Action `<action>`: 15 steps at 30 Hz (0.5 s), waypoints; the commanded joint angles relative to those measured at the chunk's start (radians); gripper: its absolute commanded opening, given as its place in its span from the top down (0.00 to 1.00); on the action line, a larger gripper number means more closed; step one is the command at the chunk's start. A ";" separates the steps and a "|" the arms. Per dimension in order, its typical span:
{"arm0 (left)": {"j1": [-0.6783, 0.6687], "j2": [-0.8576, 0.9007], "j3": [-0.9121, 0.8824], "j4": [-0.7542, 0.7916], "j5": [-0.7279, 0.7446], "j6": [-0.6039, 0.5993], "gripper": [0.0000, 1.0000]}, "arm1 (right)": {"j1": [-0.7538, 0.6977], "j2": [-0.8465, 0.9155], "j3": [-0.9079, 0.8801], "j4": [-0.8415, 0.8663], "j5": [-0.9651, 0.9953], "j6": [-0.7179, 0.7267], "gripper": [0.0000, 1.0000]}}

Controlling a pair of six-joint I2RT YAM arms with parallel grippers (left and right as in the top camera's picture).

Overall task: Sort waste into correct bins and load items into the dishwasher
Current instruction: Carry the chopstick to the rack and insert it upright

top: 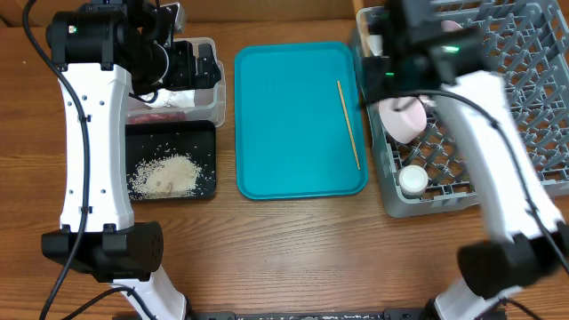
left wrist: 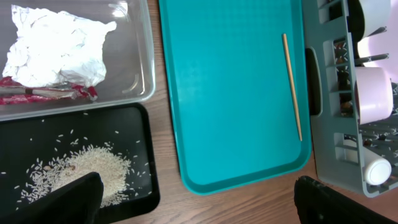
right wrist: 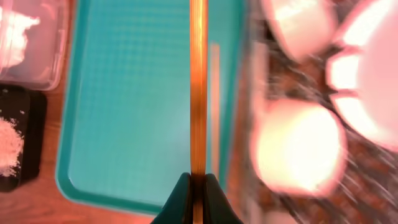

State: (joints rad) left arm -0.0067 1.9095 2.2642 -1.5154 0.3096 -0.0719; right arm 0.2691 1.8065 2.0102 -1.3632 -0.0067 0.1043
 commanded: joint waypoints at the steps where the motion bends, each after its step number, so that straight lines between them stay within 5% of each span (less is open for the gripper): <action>1: -0.005 -0.006 -0.005 0.002 -0.006 -0.003 0.00 | -0.085 -0.080 0.018 -0.070 0.051 0.000 0.96; 8: -0.005 -0.006 -0.005 0.002 -0.006 -0.003 0.00 | -0.206 -0.177 -0.014 -0.222 0.085 -0.072 0.96; 15: -0.005 -0.006 -0.005 0.002 -0.006 -0.003 0.00 | -0.299 -0.212 -0.236 -0.109 0.085 -0.195 0.96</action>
State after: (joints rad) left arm -0.0067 1.9095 2.2642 -1.5154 0.3096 -0.0719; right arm 0.0059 1.5990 1.8500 -1.5002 0.0635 -0.0208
